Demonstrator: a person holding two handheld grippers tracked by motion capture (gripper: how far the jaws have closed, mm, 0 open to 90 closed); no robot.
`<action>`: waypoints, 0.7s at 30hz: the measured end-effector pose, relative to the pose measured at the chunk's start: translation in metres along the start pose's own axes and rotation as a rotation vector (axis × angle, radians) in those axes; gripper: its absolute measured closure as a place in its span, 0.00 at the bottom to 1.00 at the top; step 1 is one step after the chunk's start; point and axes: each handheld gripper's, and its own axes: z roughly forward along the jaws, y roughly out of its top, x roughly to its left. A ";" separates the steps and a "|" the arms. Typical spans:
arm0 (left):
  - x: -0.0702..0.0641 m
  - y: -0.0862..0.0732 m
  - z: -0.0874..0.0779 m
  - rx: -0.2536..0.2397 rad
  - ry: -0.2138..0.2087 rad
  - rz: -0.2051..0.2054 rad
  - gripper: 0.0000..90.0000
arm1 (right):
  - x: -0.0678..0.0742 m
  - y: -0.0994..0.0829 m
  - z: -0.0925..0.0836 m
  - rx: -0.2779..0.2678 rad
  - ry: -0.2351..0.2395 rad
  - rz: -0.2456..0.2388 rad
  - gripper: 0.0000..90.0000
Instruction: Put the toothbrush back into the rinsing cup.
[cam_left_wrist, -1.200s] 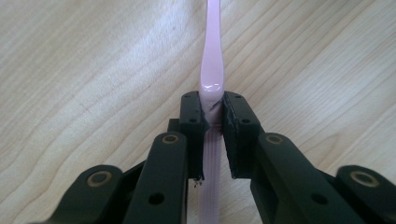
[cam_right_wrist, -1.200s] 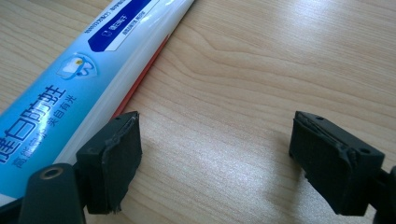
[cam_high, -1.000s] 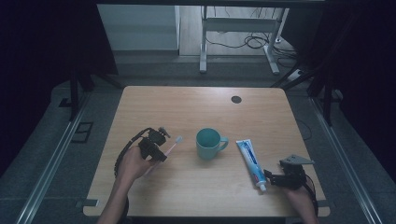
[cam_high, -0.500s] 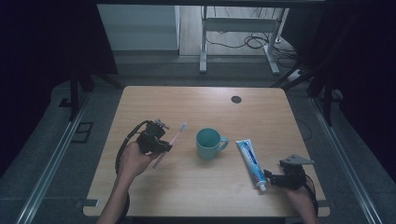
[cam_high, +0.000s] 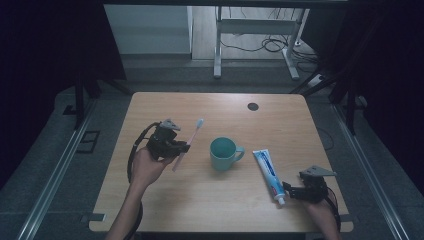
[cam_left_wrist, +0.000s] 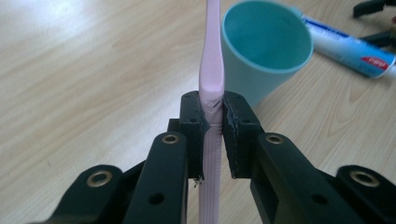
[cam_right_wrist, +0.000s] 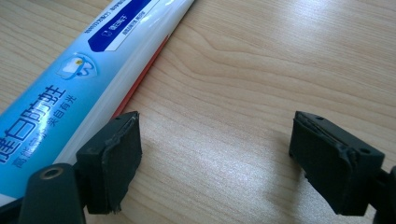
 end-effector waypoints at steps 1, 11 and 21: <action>-0.001 0.001 -0.001 -0.012 0.001 0.003 0.88 | 0.000 0.000 0.000 0.000 0.000 0.000 0.19; -0.005 0.014 -0.004 -0.110 -0.019 0.008 0.88 | 0.000 0.000 0.000 -0.001 0.001 -0.002 0.19; -0.012 0.032 -0.001 -0.184 -0.033 0.019 0.88 | 0.000 0.000 0.000 -0.002 0.000 -0.003 0.19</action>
